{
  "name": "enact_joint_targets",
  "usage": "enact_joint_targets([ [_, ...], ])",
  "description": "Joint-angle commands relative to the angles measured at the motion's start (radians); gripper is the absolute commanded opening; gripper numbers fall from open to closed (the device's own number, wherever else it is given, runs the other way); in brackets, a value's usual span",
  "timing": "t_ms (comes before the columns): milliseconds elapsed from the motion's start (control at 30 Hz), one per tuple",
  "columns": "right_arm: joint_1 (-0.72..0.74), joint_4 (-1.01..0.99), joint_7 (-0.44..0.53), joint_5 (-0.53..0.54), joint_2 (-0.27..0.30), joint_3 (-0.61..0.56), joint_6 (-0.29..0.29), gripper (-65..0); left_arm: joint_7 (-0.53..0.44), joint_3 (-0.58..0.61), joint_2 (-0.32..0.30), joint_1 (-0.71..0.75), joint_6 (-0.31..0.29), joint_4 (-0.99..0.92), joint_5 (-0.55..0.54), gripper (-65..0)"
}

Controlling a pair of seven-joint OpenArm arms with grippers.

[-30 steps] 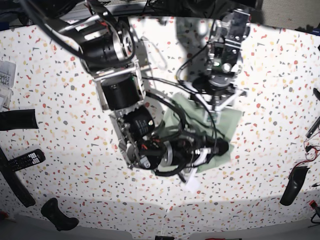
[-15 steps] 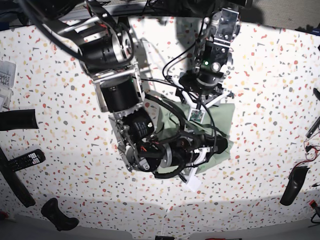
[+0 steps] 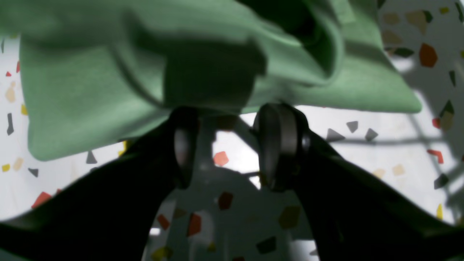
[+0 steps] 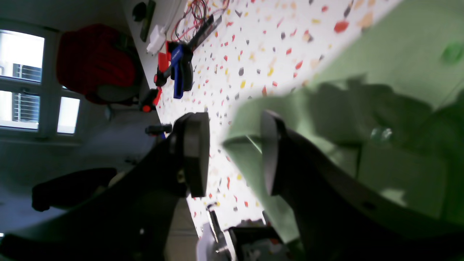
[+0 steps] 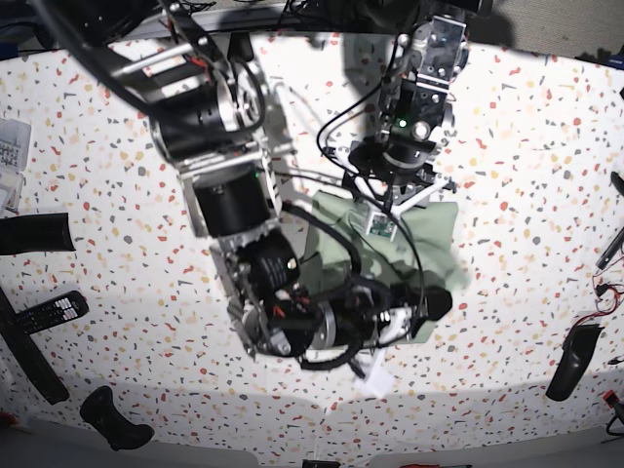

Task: Fold the T-shirt properly
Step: 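Lay the folded shirt down with both grippers, collar side up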

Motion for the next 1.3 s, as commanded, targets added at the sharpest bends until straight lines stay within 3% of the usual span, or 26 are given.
enact_joint_targets([
  [0, 0.054, 0.017, 0.016, 0.031, -0.008, 0.0, 0.01, -42.3, 0.0, 0.003, 0.005, -0.01, -0.003, 0.012, 0.013, -37.4],
  [167, 0.128, 0.017, 0.018, 0.037, -0.008, 0.001, 0.042, -42.3, 0.002, 0.003, 0.005, -0.01, -0.003, 0.012, 0.013, -37.4],
  [233, 0.158, 0.017, 0.064, 0.005, -0.008, 0.001, 0.042, -42.3, 0.006, 0.003, 0.005, -0.01, -0.003, 0.012, 0.013, -37.4],
  [367, 0.185, 0.016, 0.306, -0.298, -0.008, 0.001, 0.042, -42.4, 0.008, 0.003, 0.005, -0.01, -0.003, 0.012, 0.013, -37.4],
  [500, 0.173, 0.005, 0.441, -0.577, -0.008, 0.001, 0.042, -42.4, 0.013, 0.003, 0.005, -0.01, -0.003, 0.012, 0.013, -37.4],
  [567, 0.17, -0.016, 0.486, -0.662, -0.008, 0.001, 0.042, -42.4, 0.018, 0.003, 0.005, -0.01, -0.003, 0.012, 0.013, -37.4],
  [700, 0.169, -0.082, 0.575, -0.8, 0.007, 0.001, -0.026, -42.5, 0.046, 0.003, 0.005, -0.008, -0.002, 0.012, 0.013, -37.4],
  [900, 0.169, -0.25, 0.691, -0.861, 0.105, 0.001, -0.052, -42.5, 0.06, 0.003, 0.005, 0.005, -0.003, 0.012, -0.027, -37.4],
  [1000, 0.169, -0.348, 0.751, -0.861, 0.146, 0.0, -0.12, -42.5, 0.06, 0.003, 0.005, 0.013, -0.003, 0.012, -0.075, -37.4],
  [1067, 0.168, -0.398, 0.762, -0.861, 0.158, 0.0, -0.117, -42.5, 0.06, 0.003, 0.005, 0.016, -0.003, 0.012, -0.098, -37.4],
  [1267, 0.139, -0.412, 0.603, -0.843, 0.166, 0.0, -0.066, -42.5, 0.06, 0.003, 0.005, 0.018, -0.003, 0.012, -0.074, -37.4],
])
